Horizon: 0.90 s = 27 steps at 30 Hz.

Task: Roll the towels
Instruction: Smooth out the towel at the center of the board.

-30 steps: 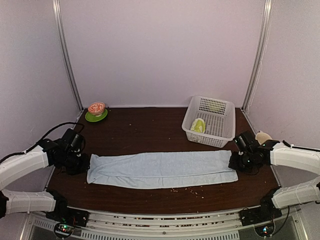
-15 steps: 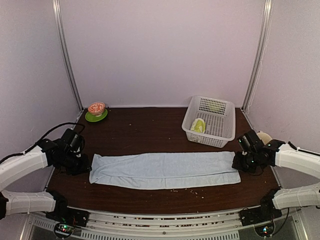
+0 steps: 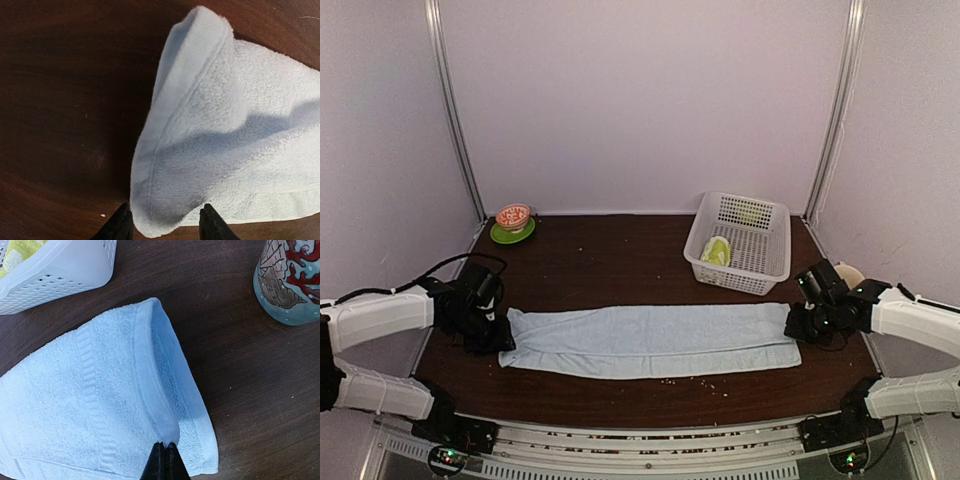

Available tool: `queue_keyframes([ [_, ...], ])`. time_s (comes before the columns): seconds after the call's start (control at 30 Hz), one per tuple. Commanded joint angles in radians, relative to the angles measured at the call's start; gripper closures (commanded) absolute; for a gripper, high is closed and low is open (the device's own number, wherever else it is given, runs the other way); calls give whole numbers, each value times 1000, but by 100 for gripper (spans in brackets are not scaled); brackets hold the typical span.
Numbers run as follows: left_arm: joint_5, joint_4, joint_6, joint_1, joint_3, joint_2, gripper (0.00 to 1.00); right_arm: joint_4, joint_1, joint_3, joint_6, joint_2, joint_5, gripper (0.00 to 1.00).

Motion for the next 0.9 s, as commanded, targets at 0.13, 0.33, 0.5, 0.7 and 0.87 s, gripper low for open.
queue_keyframes([
  [0.13, -5, 82, 41, -3, -5, 84, 71, -14, -10, 15, -14, -23, 3, 100],
  [0.33, -11, 86, 48, -4, 6, 96, 99, -38, -10, 31, -16, -46, 2, 100],
  [0.5, -45, 15, 60, -4, 39, 39, 100, -70, -11, 46, -15, -80, 4, 100],
  [0.7, -34, -42, 60, -4, 72, -24, 100, -106, -13, 61, -16, -108, 7, 100],
  [0.87, 7, -74, 54, -4, 87, -80, 100, -141, -17, 65, -21, -141, 1, 100],
])
